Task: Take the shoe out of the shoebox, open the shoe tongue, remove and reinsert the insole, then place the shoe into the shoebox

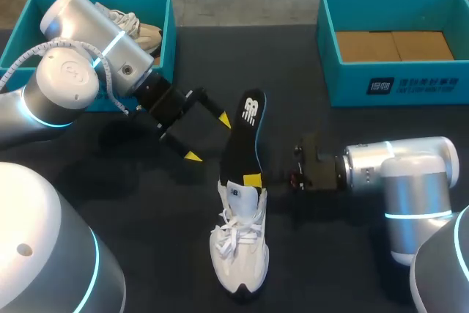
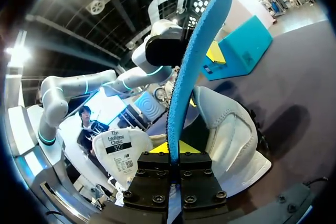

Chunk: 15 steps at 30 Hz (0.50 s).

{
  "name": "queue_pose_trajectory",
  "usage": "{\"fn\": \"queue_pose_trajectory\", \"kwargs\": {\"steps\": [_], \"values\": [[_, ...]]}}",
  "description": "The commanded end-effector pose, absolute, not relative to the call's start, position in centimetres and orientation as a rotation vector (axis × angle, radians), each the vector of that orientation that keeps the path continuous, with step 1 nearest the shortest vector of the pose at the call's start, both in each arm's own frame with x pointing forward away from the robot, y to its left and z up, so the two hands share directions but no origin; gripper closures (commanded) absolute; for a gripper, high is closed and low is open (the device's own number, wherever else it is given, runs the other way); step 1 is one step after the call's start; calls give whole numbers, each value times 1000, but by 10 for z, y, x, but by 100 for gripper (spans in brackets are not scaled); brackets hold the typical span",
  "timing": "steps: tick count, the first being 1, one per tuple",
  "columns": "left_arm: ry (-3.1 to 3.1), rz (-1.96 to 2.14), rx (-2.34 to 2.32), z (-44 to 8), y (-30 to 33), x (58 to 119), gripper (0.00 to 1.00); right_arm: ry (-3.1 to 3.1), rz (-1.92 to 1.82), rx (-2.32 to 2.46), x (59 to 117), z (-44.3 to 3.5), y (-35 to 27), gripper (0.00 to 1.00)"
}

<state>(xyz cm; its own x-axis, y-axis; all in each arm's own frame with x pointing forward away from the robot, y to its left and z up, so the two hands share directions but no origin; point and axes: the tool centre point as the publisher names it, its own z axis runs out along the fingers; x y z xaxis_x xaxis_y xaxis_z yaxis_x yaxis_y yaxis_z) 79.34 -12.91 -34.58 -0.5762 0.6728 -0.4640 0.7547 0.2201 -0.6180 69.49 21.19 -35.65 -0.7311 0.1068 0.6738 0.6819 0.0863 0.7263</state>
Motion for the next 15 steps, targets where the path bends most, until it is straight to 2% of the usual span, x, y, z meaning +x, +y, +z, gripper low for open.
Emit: {"fn": "queue_pose_trajectory", "kwargs": {"steps": [1, 15], "values": [[2379, -1292, 1400, -346, -130, 794, 0, -1926, -1676, -764, 688, -365, 215, 100], [2379, -1292, 1400, -346, -130, 794, 0, -1940, -1660, -748, 689, -361, 217, 100]]}}
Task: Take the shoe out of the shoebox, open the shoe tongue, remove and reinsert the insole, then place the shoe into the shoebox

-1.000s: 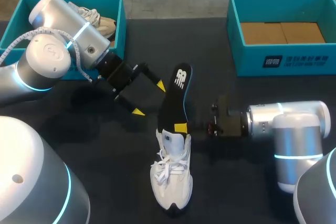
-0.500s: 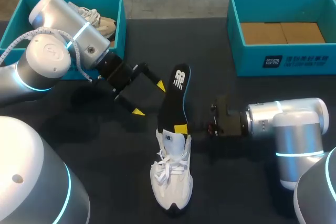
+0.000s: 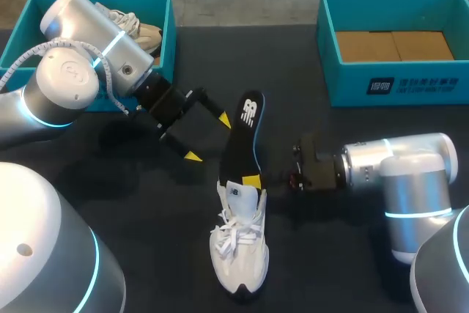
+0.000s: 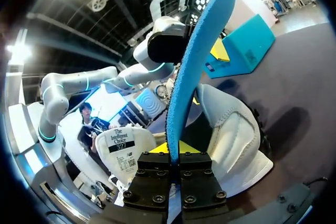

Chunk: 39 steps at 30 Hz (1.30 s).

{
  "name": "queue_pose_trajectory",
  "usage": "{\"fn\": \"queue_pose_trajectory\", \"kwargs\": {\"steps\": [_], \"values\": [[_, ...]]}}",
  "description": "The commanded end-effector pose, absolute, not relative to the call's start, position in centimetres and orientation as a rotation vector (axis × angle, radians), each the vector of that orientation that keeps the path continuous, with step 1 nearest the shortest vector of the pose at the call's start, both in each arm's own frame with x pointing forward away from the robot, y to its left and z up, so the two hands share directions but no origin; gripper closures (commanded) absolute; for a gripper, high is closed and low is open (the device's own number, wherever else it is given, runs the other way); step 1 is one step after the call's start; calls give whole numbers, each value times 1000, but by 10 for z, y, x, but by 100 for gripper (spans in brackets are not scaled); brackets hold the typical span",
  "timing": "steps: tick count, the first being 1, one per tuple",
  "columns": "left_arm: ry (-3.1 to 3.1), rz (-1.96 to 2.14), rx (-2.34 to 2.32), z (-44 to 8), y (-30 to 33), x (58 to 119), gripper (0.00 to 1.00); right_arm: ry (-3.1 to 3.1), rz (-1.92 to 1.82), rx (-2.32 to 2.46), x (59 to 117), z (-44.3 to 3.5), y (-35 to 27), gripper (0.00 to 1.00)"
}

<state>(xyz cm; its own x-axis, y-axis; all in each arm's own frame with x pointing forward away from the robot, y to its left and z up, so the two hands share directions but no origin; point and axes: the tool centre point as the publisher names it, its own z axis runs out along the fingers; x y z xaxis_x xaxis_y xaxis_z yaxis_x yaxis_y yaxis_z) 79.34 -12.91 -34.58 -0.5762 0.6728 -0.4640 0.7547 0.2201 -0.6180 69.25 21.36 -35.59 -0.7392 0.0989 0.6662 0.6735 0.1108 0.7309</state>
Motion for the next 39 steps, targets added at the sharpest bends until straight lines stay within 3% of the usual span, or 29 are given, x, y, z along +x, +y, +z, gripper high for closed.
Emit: {"fn": "queue_pose_trajectory", "kwargs": {"steps": [1, 19, 22, 28, 39], "values": [[2379, -1292, 1400, -346, -130, 794, 0, -1940, -1661, -748, 690, -361, 217, 100], [2379, -1292, 1400, -346, -130, 794, 0, -1940, -1679, -770, 694, -355, 215, 100], [2379, -1292, 1400, -346, -130, 794, 0, -1941, -1685, -773, 695, -354, 215, 93], [2379, -1292, 1400, -346, -130, 794, 0, -1946, -1693, -775, 697, -351, 214, 93], [2379, -1292, 1400, -346, -130, 794, 0, -1954, -1707, -779, 700, -349, 214, 84]]}}
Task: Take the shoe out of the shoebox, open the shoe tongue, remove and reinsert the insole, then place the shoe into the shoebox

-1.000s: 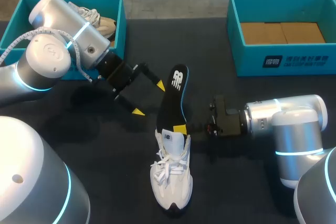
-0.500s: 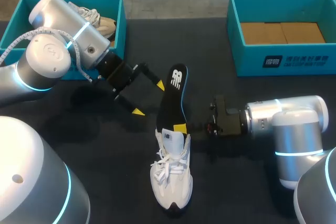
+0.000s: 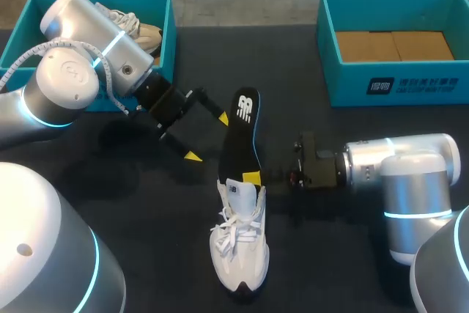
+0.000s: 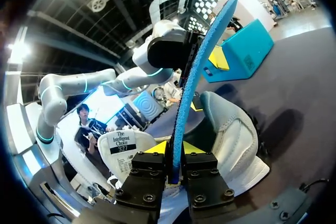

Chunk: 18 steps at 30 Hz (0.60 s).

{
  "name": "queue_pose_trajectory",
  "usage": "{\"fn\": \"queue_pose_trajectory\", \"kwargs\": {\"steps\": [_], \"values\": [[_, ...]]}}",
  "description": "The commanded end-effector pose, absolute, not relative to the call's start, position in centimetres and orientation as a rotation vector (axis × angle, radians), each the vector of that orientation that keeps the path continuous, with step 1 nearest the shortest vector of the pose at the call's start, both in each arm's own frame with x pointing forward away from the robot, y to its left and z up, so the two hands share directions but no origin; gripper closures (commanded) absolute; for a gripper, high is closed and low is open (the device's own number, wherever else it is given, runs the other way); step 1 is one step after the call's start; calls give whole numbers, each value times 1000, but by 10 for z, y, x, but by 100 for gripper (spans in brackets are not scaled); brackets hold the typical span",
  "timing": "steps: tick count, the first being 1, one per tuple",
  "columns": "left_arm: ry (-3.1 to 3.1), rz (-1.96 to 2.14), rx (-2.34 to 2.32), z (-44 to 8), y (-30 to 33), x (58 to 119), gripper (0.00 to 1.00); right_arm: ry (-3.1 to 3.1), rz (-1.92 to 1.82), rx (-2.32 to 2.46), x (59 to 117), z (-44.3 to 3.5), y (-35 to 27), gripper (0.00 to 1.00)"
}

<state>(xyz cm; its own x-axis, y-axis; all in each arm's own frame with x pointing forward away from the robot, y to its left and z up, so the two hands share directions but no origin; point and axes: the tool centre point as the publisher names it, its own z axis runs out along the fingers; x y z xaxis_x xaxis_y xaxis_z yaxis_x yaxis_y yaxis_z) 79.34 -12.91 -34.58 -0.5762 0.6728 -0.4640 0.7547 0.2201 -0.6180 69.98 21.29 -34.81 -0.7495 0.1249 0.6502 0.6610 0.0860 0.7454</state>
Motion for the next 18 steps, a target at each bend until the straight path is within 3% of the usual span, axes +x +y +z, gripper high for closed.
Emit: {"fn": "queue_pose_trajectory", "kwargs": {"steps": [1, 18], "values": [[2379, -1292, 1400, -346, -130, 794, 0, -1954, -1708, -780, 700, -349, 214, 84], [2379, -1292, 1400, -346, -130, 794, 0, -1977, -1753, -775, 704, -339, 214, 82]]}}
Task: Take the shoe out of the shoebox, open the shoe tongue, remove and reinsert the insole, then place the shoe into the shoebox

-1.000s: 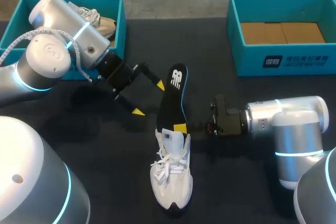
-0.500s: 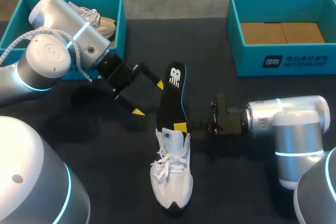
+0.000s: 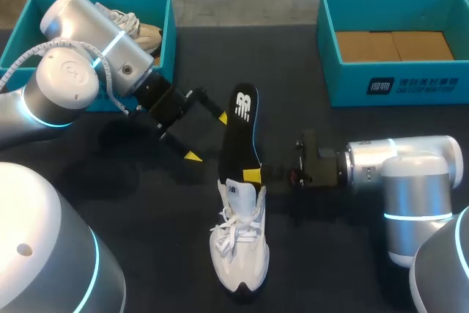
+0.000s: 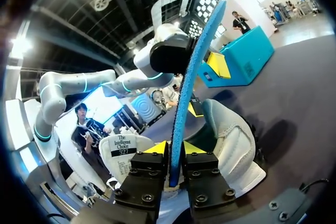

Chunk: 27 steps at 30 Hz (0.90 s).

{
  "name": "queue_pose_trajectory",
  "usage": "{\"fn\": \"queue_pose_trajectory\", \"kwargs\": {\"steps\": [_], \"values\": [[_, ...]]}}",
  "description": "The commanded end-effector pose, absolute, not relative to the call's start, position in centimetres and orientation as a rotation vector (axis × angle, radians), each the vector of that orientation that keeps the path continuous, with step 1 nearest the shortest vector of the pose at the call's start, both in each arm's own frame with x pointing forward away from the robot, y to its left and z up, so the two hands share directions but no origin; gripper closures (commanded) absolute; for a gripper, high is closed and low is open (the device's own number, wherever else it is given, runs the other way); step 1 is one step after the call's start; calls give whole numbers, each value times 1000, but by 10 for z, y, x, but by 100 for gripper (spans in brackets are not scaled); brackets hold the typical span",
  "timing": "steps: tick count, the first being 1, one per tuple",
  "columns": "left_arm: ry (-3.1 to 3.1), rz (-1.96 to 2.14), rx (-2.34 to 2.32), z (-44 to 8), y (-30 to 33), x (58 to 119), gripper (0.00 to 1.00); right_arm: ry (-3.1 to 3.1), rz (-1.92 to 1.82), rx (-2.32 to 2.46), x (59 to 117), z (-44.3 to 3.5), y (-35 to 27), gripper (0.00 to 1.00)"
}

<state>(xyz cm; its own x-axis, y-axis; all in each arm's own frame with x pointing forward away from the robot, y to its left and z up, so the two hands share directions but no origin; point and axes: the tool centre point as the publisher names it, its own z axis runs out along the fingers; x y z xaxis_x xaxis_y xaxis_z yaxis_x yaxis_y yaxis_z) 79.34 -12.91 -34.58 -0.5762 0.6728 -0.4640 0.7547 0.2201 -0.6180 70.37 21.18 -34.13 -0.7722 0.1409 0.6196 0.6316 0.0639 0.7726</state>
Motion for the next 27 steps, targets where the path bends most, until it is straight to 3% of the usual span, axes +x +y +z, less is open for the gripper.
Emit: {"fn": "queue_pose_trajectory", "kwargs": {"steps": [1, 27], "values": [[2379, -1292, 1400, -346, -130, 794, 0, -1979, -1753, -774, 705, -338, 214, 82], [2379, -1292, 1400, -346, -130, 794, 0, -2043, -1760, -726, 728, -311, 215, 83]]}}
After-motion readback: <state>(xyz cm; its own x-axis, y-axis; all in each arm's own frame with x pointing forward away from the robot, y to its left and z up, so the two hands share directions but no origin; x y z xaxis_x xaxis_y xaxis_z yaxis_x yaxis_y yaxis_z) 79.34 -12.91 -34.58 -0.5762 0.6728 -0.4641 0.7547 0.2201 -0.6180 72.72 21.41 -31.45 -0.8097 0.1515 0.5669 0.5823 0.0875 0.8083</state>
